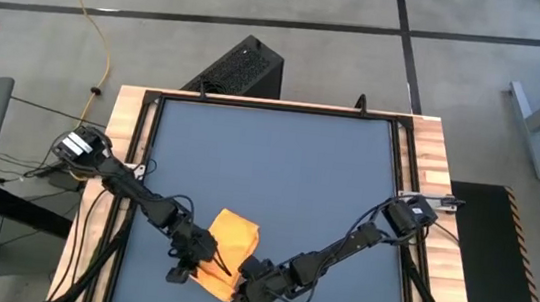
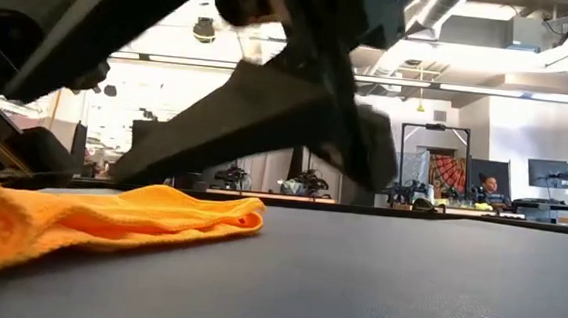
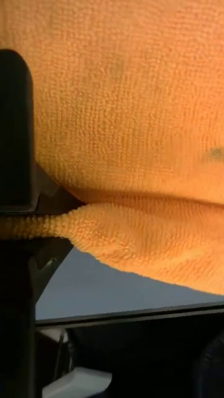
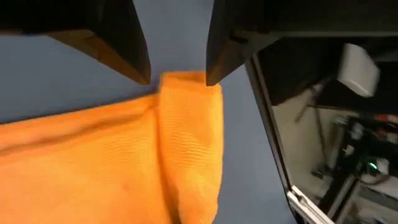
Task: Roll towel
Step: Roll the yellow microfiber cloth on the table
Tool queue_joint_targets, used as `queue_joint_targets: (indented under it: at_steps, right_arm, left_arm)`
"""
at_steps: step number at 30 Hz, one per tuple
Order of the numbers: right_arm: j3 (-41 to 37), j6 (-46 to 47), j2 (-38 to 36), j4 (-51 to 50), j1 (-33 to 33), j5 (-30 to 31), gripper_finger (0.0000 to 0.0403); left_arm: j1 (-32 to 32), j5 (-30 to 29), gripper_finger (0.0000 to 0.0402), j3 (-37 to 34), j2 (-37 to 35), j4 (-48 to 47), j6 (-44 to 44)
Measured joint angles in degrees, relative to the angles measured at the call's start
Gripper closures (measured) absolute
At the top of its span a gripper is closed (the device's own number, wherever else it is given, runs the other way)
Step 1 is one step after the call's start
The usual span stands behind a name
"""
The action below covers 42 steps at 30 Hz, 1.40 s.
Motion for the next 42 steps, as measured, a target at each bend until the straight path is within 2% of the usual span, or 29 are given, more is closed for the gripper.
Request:
queue_joint_targets:
  at_steps: [3,8,11,14,17,20,27,35,39,42]
  right_arm:
    - [0.0,-8.7,-1.1,-1.2,0.9,3.4,0.0214]
    - [0.0,-34.7,0.4,6.7,3.5,8.7,0.0218]
    - [0.0,-49.3,2.8,12.8,4.6,9.4,0.0222]
    - [1.7,-63.4,4.9,14.8,4.9,11.1,0.0228]
    - [3.3,-71.8,5.8,15.3,4.9,13.9,0.0234]
    - [3.9,-74.5,5.9,15.1,4.2,13.7,0.0236]
    - [3.9,-77.2,6.2,11.9,2.0,9.1,0.0237]
    - [3.9,-78.4,6.2,8.3,-0.1,8.1,0.0237]
    - [3.8,-74.9,6.2,5.8,-0.9,9.2,0.0237]
    - [3.8,-69.8,6.2,4.8,-1.5,9.3,0.0239]
  left_arm:
    - [0.9,1.0,0.0399,0.0,0.0,-0.3,-1.0]
    - [2.8,2.9,0.0399,0.0,0.0,-0.5,-1.7]
    - [3.8,3.9,0.0399,-0.1,0.3,-0.7,-2.5]
    - [4.4,4.9,0.0399,-0.1,0.5,-1.8,-3.2]
    - [4.9,5.3,0.0399,-0.1,0.5,-3.1,-4.1]
    - [5.2,6.0,0.0399,-0.1,0.5,-3.6,-5.1]
    - [6.7,8.1,0.0399,-0.1,0.6,-5.6,-7.9]
    - [10.8,10.8,0.0399,-0.1,0.6,-6.0,-11.6]
    - [12.1,11.4,0.0398,-0.1,0.6,-6.3,-10.2]
    - [12.2,11.1,0.0383,-0.1,0.6,-6.4,-9.7]
